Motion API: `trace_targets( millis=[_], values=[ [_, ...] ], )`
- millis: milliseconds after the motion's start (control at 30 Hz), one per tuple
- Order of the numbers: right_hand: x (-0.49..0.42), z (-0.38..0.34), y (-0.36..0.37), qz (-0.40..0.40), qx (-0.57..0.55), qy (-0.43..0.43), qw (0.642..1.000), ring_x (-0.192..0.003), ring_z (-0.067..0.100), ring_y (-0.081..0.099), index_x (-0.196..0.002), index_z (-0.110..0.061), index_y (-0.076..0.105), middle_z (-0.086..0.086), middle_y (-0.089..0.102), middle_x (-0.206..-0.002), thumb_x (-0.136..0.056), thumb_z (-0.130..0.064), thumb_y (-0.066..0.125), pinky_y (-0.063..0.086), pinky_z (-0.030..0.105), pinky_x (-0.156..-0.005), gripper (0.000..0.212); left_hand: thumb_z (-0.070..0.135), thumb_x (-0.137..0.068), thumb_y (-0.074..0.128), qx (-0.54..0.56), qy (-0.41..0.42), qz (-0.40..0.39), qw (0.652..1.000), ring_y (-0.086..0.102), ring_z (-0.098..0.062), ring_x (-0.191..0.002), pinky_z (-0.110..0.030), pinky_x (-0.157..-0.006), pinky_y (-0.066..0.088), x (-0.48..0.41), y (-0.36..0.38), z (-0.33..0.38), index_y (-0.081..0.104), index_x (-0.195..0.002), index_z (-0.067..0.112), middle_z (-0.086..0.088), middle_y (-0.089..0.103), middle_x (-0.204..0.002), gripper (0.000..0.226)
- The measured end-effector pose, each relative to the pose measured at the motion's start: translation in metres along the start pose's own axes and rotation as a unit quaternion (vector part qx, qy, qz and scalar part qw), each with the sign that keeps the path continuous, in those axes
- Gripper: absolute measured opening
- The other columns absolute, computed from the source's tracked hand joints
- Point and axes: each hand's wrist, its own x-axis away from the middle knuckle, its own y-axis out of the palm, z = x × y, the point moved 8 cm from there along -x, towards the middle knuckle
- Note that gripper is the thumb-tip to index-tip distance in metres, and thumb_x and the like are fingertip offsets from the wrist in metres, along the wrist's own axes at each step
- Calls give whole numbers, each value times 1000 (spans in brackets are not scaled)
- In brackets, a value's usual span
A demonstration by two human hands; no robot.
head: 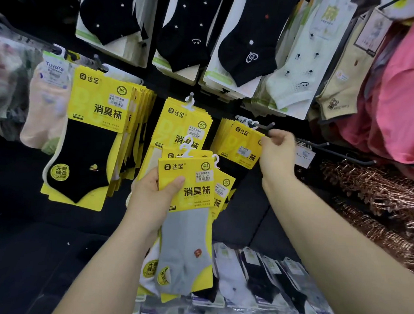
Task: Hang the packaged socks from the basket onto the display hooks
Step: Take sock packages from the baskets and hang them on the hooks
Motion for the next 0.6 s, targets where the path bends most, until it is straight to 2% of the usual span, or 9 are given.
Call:
trace_targets(
  millis=[67,133,200,300,400,433,500,533,600],
  values=[
    [40,-4,19,-140,19,-22,990,-89,8,54,-91,-27,54,-5,58,-103,-87,-33,63,42,20,-69,11,15,-91,60,35,-25,-5,999,72,-16,-89,-33,-75,56,2,5,-3,66,-99,29,4,75,-98,16],
    [76,-1,33,-252,67,-20,965,-92,9,53,-92,-33,49,-8,52,-103,-78,-52,67,41,22,-68,30,15,-90,62,61,-39,-15,997,73,-19,-88,-36,-75,58,5,11,-4,66,-103,24,0,75,-98,17],
    [91,3,34,-264,104,-27,959,-97,9,50,-97,-31,43,-7,47,-107,-72,-56,72,42,24,-73,45,13,-86,64,92,-46,-29,994,73,-22,-87,-35,-70,60,8,16,-4,67,-107,17,-5,76,-97,21],
    [96,6,28,-235,87,-21,968,-95,4,49,-99,-29,47,-8,49,-105,-72,-42,78,41,20,-70,43,9,-82,66,151,-69,-45,985,73,-28,-86,-37,-66,61,12,19,-6,64,-110,11,-11,75,-99,28],
    [95,6,26,-241,-9,6,971,-95,10,57,-82,-30,61,-9,63,-94,-73,-20,81,51,29,-80,24,10,-80,66,149,-76,-74,983,70,-32,-95,-46,-79,58,14,23,-7,60,-117,9,-14,72,-106,38],
    [94,6,26,-248,-31,10,968,-91,12,61,-75,-29,63,-7,66,-89,-73,-15,80,54,33,-78,23,10,-77,66,150,-76,-89,982,69,-32,-98,-47,-82,57,14,25,-8,59,-119,10,-14,72,-108,42],
    [91,1,23,-260,-73,6,963,-76,13,63,-67,-29,62,-6,66,-77,-74,-6,78,56,30,-66,29,12,-72,65,155,-75,-131,976,69,-29,-101,-43,-83,57,15,30,-8,56,-120,14,-11,71,-111,49],
    [88,-1,20,-264,-101,7,959,-73,13,63,-72,-30,61,-4,65,-79,-74,-1,76,55,28,-64,32,12,-71,65,155,-74,-153,973,68,-29,-102,-43,-84,57,16,32,-7,55,-121,16,-10,71,-112,51],
    [83,-1,17,-281,-159,26,946,-81,18,65,-95,-28,59,7,61,-96,-76,6,71,57,33,-70,41,11,-70,65,151,-72,-184,969,67,-29,-104,-42,-86,56,18,35,-8,54,-121,16,-10,70,-114,53]
  ],
)
